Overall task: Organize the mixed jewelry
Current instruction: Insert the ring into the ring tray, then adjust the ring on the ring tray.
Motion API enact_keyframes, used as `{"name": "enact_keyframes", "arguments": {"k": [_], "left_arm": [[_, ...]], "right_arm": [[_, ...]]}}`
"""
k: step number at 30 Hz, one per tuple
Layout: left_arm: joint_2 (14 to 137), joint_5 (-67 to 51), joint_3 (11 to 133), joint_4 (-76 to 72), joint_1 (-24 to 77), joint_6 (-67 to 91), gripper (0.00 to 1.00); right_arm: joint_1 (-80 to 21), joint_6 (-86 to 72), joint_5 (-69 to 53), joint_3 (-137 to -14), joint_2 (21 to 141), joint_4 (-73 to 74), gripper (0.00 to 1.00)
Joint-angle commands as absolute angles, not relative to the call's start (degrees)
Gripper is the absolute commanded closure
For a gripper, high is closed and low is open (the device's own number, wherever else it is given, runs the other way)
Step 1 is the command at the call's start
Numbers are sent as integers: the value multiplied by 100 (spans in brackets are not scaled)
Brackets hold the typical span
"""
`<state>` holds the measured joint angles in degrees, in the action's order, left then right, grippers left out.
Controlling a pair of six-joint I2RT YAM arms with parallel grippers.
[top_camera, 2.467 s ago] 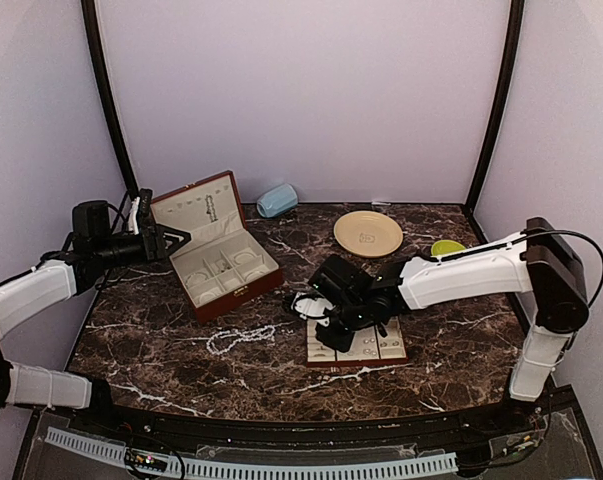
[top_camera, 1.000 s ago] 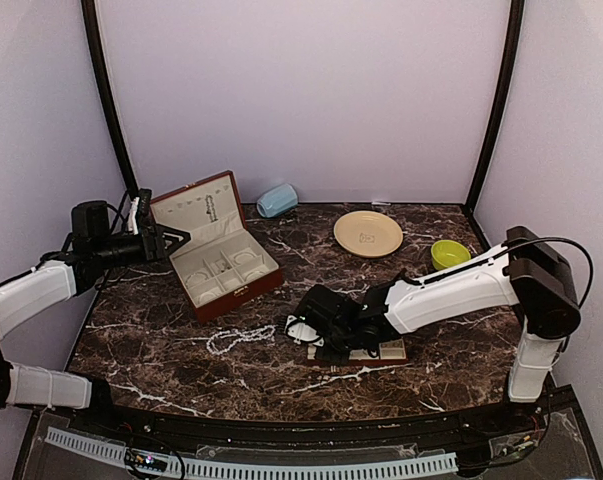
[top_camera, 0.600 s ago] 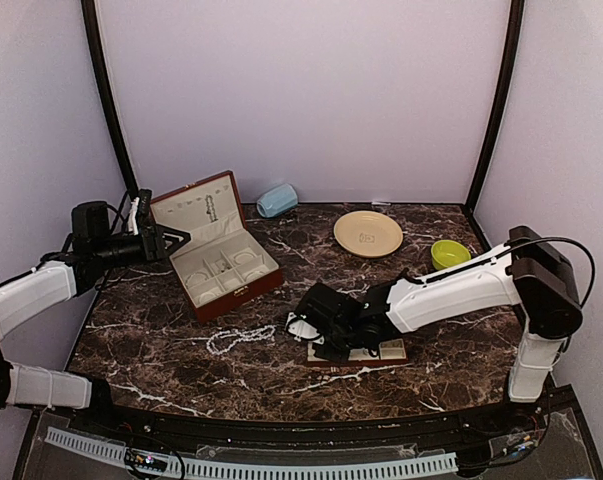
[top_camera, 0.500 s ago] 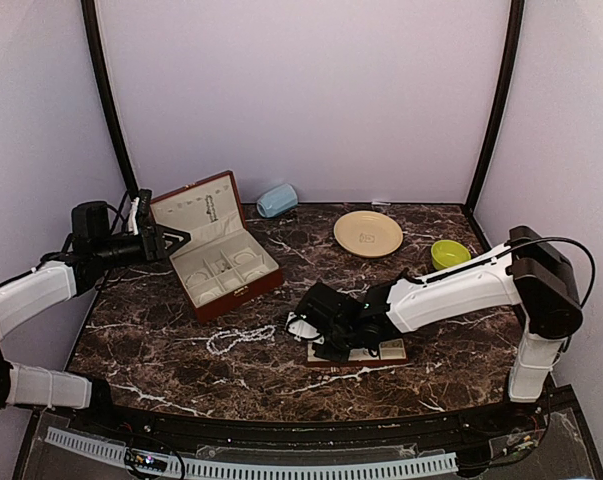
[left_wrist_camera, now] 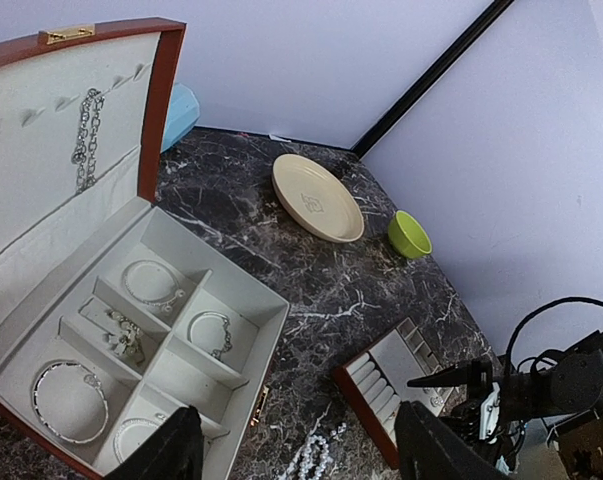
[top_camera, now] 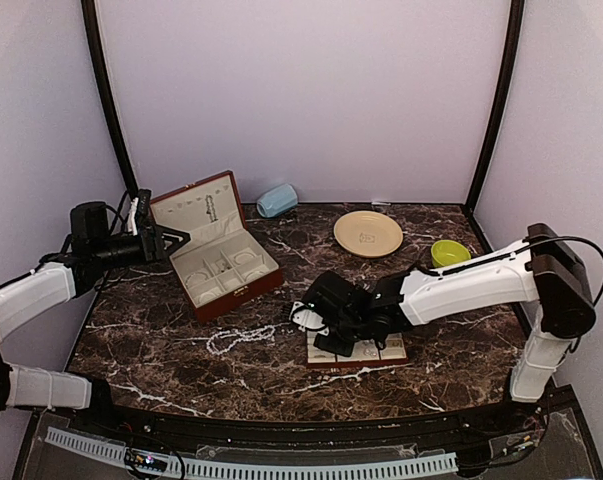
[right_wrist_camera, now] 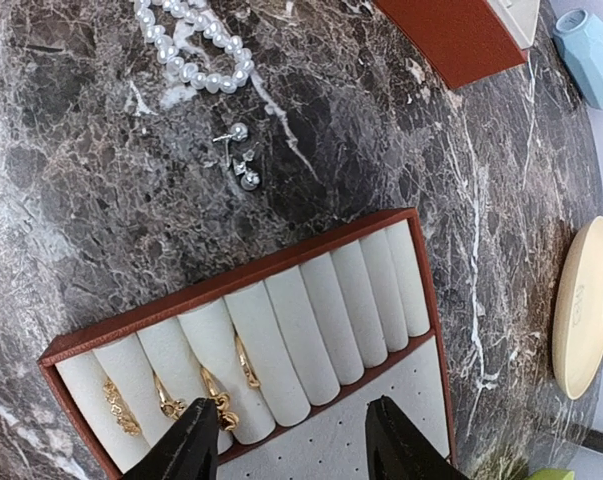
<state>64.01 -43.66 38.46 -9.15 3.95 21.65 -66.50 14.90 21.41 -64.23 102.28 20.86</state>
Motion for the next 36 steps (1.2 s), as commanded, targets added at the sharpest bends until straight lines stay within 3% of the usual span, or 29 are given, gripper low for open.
{"name": "enact_keyframes", "arguments": {"k": [1,5,17,24,36], "left_arm": [[6262,-4440,3774,-1023,344,2180,31],[6259,-4438,3771,-1019,343,2180,31],[6260,-4400,3762,-1003,345,2162,31],[6283,-4424,3762,-1028,339,2184,31],[6311,-4436,3762,-1046,336,2193,31]], "right_arm": [[-6574,1453,2079,-6362,10027,2069,49],[-6510,1389,1932,-6332,9922,2078,54],[-6035,30,154,-6368,9801,1951,87],[-5948,-527,-406,-6367,10007,1946,90],[-5943,-514,-174,-6486,10308,2013,93]]}}
